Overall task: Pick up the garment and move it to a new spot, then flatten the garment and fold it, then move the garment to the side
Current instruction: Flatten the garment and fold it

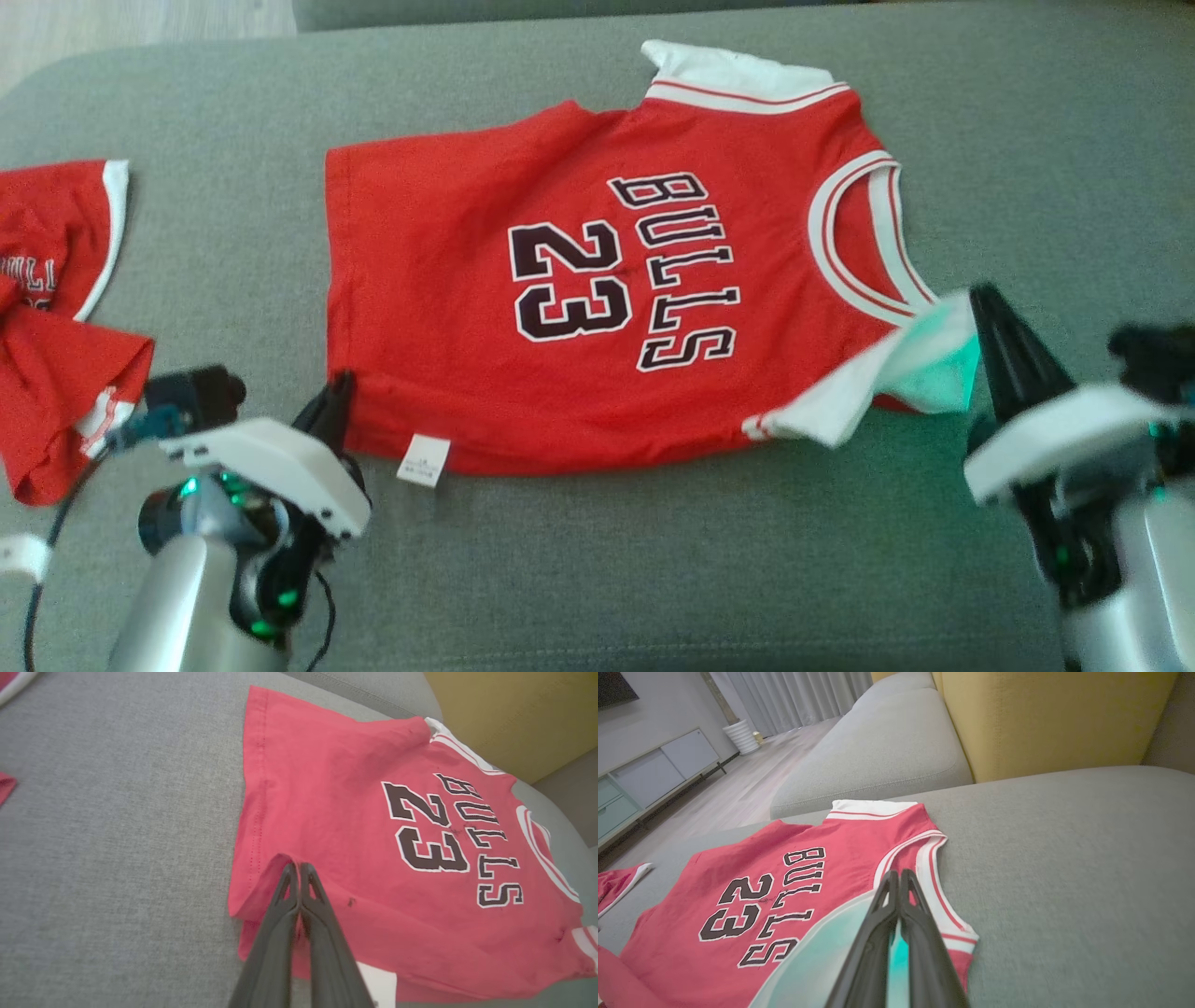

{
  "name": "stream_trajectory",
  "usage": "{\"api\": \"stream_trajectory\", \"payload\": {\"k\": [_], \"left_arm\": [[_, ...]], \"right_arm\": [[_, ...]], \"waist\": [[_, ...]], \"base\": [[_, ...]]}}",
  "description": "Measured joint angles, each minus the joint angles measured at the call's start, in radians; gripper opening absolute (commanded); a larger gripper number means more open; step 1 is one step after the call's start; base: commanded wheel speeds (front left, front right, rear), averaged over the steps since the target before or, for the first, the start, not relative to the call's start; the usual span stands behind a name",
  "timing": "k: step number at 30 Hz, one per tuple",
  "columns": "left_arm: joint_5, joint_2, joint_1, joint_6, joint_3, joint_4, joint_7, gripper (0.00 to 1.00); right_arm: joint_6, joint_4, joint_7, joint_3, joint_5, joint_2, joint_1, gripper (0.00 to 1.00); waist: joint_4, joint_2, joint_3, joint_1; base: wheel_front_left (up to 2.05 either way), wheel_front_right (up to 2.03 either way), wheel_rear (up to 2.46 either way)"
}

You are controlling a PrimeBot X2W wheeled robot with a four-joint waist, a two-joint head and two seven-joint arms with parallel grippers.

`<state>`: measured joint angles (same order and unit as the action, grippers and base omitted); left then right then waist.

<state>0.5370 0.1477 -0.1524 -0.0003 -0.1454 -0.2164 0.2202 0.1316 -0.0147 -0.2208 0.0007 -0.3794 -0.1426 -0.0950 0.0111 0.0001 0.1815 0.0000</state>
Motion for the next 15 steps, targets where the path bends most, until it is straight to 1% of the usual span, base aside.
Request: {"api": "stream_trajectory", "payload": {"k": [2, 3, 4, 7, 9, 10, 11, 14, 15], "left_arm": [[0.013, 0.0, -0.035, -0.002, 0.003, -0.033, 0.02, 0.0], [0.036, -0.001, -0.05, -0.011, 0.009, -0.048, 0.031, 0.0], [0.056, -0.001, -0.081, -0.019, 0.018, -0.072, 0.04, 0.0], [0.082, -0.001, -0.131, -0.028, 0.032, -0.11, 0.047, 0.0], [0.088, -0.002, -0.165, -0.032, 0.037, -0.129, 0.046, 0.0], [0.088, -0.002, -0.165, -0.032, 0.037, -0.129, 0.046, 0.0], [0.109, -0.006, -0.197, -0.042, 0.044, -0.156, 0.046, 0.0], [0.11, -0.012, -0.234, -0.054, 0.044, -0.207, 0.032, 0.0], [0.11, -0.016, -0.241, -0.06, 0.044, -0.225, 0.025, 0.04]], "right_arm": [[0.0, -0.06, 0.011, 0.023, -0.003, -0.022, -0.068, 0.0], [0.0, -0.088, 0.02, 0.035, -0.011, -0.03, -0.103, 0.0], [0.0, -0.139, 0.037, 0.058, -0.021, -0.044, -0.17, 0.0], [0.0, -0.22, 0.065, 0.083, -0.036, -0.063, -0.261, 0.0], [0.0, -0.277, 0.078, 0.096, -0.045, -0.069, -0.311, 0.0], [0.0, -0.277, 0.078, 0.096, -0.045, -0.069, -0.311, 0.0], [0.0, -0.338, 0.091, 0.11, -0.049, -0.074, -0.351, 0.0], [0.0, -0.425, 0.112, 0.136, -0.063, -0.08, -0.393, 0.0], [0.0, -0.448, 0.128, 0.147, -0.068, -0.081, -0.401, 0.07]], "waist": [[0.003, 0.0, 0.011, 0.0], [0.005, 0.0, 0.016, 0.0], [0.007, 0.0, 0.028, 0.0], [0.012, 0.0, 0.047, 0.0], [0.015, 0.0, 0.062, 0.0], [0.015, 0.0, 0.062, 0.0], [0.019, 0.0, 0.078, 0.0], [0.027, 0.0, 0.1, 0.0], [0.029, 0.0, 0.106, 0.0]], "base": [[0.0, 0.0, 0.0], [0.0, 0.0, 0.0], [0.0, 0.0, 0.0], [0.0, 0.0, 0.0], [0.0, 0.0, 0.0], [0.0, 0.0, 0.0], [0.0, 0.0, 0.0], [0.0, 0.0, 0.0], [0.0, 0.0, 0.0]]}}
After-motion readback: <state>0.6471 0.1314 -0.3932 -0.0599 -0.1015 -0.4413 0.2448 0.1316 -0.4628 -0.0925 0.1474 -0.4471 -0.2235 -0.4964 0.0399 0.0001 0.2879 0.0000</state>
